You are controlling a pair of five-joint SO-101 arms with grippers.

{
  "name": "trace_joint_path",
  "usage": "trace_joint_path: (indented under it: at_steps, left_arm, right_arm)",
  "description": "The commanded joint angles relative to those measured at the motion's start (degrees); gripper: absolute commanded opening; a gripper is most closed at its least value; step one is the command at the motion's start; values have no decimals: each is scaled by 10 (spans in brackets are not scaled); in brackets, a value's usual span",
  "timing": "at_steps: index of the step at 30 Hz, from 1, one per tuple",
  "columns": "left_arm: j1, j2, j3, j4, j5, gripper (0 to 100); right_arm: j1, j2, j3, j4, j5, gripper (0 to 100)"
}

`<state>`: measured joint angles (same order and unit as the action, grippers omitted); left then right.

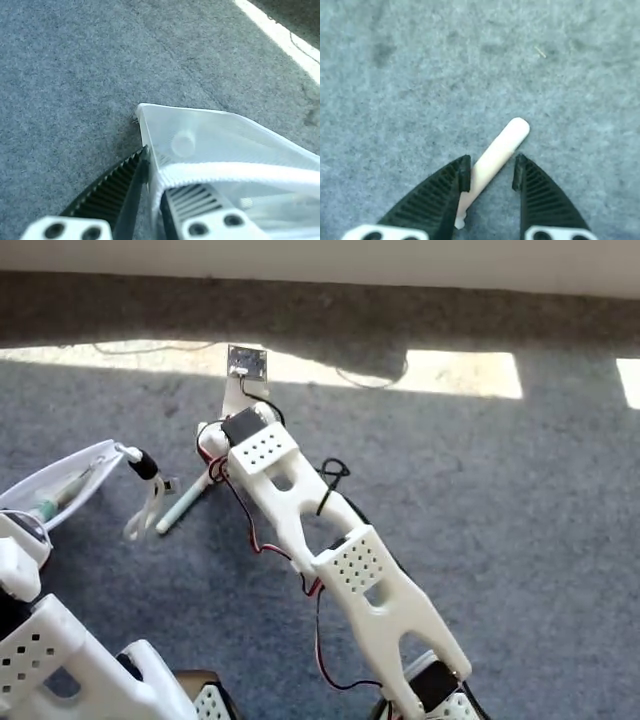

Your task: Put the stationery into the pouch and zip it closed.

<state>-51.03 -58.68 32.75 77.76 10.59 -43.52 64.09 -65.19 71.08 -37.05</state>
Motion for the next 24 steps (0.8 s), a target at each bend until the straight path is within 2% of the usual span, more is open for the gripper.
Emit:
trace_joint_path:
  at_steps: [1, 7, 15, 24]
  left_arm:
    - [15, -22, -12, -25, 8, 7]
    - [15, -22, -12, -25, 8, 7]
    - [15, -22, -12, -25, 8, 7]
    - [15, -22, -12, -25, 8, 7]
  right_arm:
    - [9, -5, -19, 5, -5, 145]
    - [9, -5, -19, -4, -3, 26]
    - [9, -9, -22, 7, 12, 19]
    - [15, -36, -85, 93, 55, 19]
